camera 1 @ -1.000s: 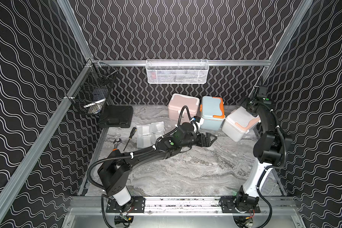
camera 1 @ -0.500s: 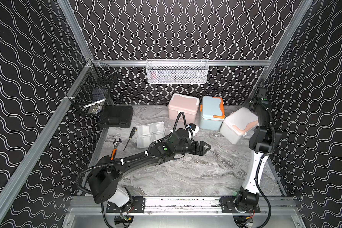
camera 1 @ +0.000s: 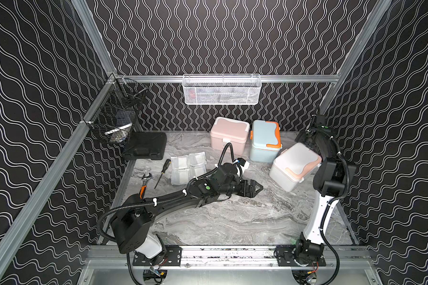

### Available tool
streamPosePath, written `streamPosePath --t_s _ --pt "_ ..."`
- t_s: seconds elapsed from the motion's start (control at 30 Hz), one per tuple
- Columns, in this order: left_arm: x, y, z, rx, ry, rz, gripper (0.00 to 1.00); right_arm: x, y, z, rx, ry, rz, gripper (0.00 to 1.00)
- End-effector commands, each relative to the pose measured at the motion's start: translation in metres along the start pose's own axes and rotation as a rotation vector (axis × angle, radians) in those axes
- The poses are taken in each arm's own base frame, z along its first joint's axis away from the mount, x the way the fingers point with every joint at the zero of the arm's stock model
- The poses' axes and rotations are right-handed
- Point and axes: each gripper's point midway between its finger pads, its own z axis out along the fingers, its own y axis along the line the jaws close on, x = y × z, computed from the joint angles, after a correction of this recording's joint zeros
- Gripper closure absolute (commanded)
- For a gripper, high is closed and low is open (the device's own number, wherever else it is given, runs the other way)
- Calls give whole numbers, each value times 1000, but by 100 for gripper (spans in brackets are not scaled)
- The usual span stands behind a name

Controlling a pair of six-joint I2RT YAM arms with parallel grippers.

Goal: Open first aid kits and take out gauze
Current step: Move the first aid kit to the center of the board.

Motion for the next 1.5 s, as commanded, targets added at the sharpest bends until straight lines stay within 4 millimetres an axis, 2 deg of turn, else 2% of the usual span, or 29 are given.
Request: streamPosePath --t_s 0.0,0.07,0.1,0.27,0.47,0.57,0.7,0.83,0.93,1.0,1.13,1.27,1.37,1.47 --pt "-3 -5 -5 9 -22 10 7 27 10 -21 -71 56 -10 8" --pt "-1 -4 -7 2 -17 11 7 45 21 -32 -104 81 -29 8" --pt "0 -4 -8 2 -16 11 7 53 27 -44 -128 86 -40 8" --pt "9 -4 -17 3 3 11 6 99 50 -82 -238 158 -71 8" --pt "19 -10 -19 28 88 49 1 129 63 -130 -350 176 -101 8" --pt "12 -7 -13 13 139 83 1 128 46 -144 -291 140 -67 3" --pt "-17 -9 -3 4 146 130 1 117 19 -163 -210 15 42 0" --pt "-48 -1 21 -1 143 161 1 116 -20 -169 -115 -28 199 0" --pt "-60 11 47 -9 172 179 1 121 -40 -164 -124 -13 290 0" --pt "-64 16 64 -8 182 192 1 128 -46 -158 -154 11 327 0" --pt "-68 24 97 17 196 204 1 142 -37 -151 -249 52 334 0" --pt "-61 16 120 97 214 180 1 162 -21 -143 -341 133 309 0" --pt "-48 3 124 124 226 193 1 175 -8 -140 -404 192 281 0" --pt "-37 -10 117 153 218 177 1 184 7 -143 -464 212 233 1"
